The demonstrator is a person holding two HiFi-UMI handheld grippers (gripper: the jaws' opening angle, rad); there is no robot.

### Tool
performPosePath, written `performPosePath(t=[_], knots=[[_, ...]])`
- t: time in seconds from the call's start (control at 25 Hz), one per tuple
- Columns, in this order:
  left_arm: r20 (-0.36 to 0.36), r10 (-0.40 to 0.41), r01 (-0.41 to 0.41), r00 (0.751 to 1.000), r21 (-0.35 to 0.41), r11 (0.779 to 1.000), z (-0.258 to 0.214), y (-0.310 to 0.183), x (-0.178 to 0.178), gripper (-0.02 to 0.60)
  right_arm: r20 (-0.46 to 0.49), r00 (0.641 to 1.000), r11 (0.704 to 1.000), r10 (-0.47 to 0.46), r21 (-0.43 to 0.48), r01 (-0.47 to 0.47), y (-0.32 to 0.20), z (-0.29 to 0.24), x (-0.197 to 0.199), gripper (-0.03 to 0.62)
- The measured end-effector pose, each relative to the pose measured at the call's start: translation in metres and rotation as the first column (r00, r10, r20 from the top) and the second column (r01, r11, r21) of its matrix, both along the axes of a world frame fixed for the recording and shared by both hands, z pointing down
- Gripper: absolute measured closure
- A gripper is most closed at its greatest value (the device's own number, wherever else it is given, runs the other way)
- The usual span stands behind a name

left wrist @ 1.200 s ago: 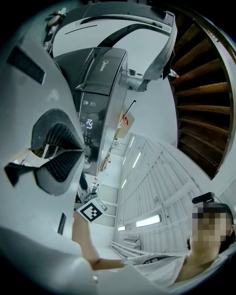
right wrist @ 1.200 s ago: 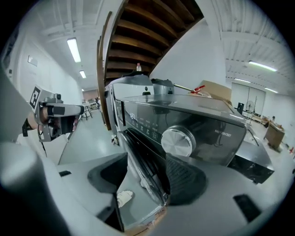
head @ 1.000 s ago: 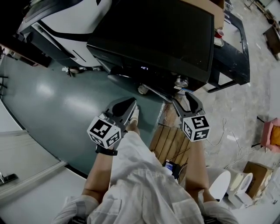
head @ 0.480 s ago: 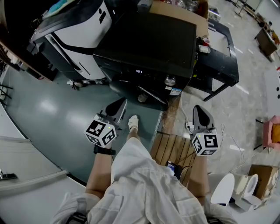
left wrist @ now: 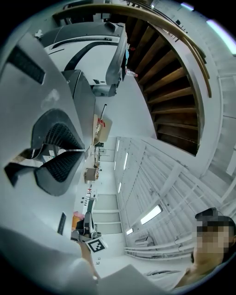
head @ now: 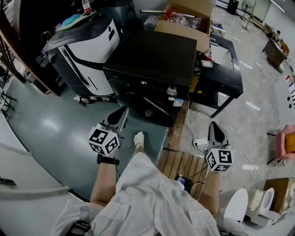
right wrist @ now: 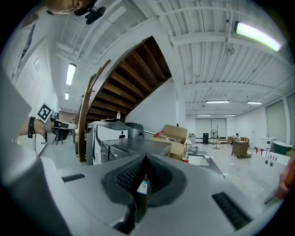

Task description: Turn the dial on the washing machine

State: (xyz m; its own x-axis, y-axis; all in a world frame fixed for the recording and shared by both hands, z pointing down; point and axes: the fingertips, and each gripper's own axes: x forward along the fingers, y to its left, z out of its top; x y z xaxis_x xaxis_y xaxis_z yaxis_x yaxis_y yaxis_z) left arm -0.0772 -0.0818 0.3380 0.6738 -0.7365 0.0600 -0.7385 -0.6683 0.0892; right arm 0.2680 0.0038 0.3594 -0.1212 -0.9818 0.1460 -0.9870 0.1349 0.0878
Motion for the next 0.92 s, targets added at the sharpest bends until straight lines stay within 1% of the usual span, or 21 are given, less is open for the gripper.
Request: performPosePath(t=[0.24, 0.68, 0.92], knots=[[0.015, 0.023, -0.023, 1.000, 0.003, 1.000, -0.003, 0.015, 0.013, 0.565, -0.006, 1.000, 1.000, -0.009, 0.008, 0.009, 0.013, -0.006, 0.002, 0.594], [0.012, 0.030, -0.030, 0.999, 0.000, 1.000, -0.002, 0.019, 0.014, 0.565, -0.010, 1.000, 1.000, -0.019, 0.013, 0.019, 0.017, -0.008, -0.005, 0.594], [0.008, 0.035, -0.035, 0.999, 0.000, 0.999, -0.001, 0.017, 0.016, 0.565, -0.008, 1.000, 1.000, -0.009, 0.012, 0.009, 0.016, -0.007, -0.003, 0.594]])
